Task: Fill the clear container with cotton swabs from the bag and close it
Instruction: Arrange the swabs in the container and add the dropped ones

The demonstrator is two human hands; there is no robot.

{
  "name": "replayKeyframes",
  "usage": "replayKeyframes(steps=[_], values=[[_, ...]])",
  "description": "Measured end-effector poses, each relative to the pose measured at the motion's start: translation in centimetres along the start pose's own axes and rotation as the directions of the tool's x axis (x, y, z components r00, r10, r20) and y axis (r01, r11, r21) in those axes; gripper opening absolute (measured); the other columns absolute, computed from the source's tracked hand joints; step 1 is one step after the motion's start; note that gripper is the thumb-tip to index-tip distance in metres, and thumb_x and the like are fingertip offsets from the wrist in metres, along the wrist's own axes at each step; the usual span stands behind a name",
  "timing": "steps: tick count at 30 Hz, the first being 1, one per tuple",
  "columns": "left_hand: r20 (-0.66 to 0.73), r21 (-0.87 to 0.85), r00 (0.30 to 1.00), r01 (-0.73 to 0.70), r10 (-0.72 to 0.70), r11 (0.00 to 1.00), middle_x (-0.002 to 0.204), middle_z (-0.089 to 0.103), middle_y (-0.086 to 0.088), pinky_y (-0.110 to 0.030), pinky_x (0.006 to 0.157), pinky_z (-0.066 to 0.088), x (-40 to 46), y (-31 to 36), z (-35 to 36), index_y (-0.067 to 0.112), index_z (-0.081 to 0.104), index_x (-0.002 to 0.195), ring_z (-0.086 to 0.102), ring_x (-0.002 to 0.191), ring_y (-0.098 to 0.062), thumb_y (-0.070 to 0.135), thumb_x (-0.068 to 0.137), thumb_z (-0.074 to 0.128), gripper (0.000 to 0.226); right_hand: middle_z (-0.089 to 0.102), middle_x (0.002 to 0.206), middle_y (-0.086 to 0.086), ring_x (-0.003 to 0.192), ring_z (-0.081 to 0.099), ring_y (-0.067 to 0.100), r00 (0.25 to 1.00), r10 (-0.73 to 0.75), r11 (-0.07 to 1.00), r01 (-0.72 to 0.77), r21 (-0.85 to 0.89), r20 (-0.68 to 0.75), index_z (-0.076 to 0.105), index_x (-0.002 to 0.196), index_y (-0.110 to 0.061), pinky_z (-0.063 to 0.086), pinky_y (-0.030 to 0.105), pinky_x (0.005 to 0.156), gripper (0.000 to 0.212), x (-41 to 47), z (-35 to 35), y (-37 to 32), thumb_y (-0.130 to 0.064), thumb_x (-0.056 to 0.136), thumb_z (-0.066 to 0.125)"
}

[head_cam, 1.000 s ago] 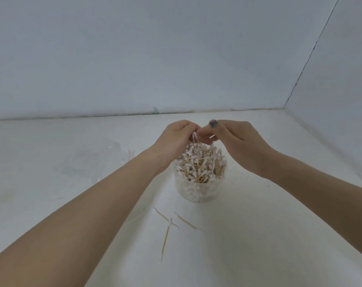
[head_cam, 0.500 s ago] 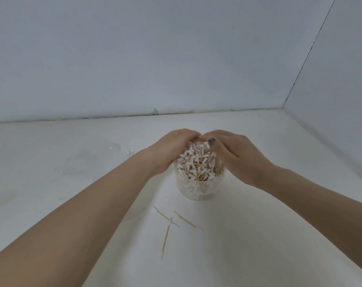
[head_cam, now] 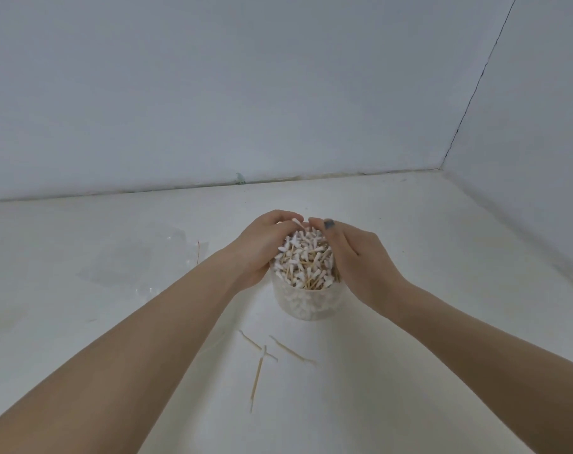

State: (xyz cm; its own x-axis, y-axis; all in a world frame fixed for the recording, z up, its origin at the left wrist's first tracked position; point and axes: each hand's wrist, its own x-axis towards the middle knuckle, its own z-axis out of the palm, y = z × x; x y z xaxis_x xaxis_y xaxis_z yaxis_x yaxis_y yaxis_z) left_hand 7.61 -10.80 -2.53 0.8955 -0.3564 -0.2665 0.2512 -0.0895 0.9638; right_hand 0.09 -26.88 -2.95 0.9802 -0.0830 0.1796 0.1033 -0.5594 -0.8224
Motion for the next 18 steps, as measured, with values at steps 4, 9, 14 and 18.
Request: replayKeyframes(steps=[4,9,14,18], values=[[-0.012,0.014,1.0,0.022,-0.022,1.0,0.116,0.075,-0.009,-0.037,0.096,0.058,0.26,0.08,0.06,0.012,0.066,0.122,0.073,0.107,-0.024,0.017,0.1,0.062,0.023,0.072,0.105,-0.003,0.099,0.066,0.009,0.998,-0.069,0.997,0.068,-0.042,-0.008,0.069,0.112,-0.014,0.055,0.038,0.088,0.044,0.02,0.21,-0.09,-0.034,0.109,0.03],[0.031,-0.182,0.998,0.063,-0.058,0.981,0.107,0.074,-0.009,-0.041,0.102,0.052,0.0,0.58,0.14,0.009,0.066,0.112,0.07,0.102,-0.027,0.036,0.108,0.04,0.038,0.064,0.13,-0.015,0.12,0.057,0.0,1.0,0.025,0.985,-0.026,0.169,0.008,0.063,0.134,-0.029,0.046,0.026,0.106,0.041,0.67,-0.2,-0.17,-0.04,0.108,0.033],[-0.008,0.122,1.0,-0.011,0.012,0.992,0.12,0.074,-0.005,-0.042,0.104,0.055,0.08,0.33,0.47,0.014,0.067,0.118,0.071,0.111,-0.021,0.033,0.103,0.055,0.027,0.073,0.108,-0.011,0.104,0.067,0.004,0.995,0.084,0.974,-0.095,0.204,0.06,0.071,0.114,-0.027,0.055,0.042,0.096,0.04,0.33,0.5,0.21,-0.042,0.106,0.034],[0.005,-0.175,0.996,0.093,-0.094,0.98,0.107,0.077,-0.008,-0.04,0.095,0.057,-0.01,0.92,0.43,0.009,0.064,0.103,0.073,0.096,-0.024,0.033,0.109,0.039,0.035,0.065,0.117,-0.023,0.116,0.059,-0.002,0.997,0.072,0.96,-0.073,0.272,0.015,0.058,0.136,-0.035,0.047,0.026,0.1,0.037,0.62,0.39,0.2,-0.041,0.107,0.035]])
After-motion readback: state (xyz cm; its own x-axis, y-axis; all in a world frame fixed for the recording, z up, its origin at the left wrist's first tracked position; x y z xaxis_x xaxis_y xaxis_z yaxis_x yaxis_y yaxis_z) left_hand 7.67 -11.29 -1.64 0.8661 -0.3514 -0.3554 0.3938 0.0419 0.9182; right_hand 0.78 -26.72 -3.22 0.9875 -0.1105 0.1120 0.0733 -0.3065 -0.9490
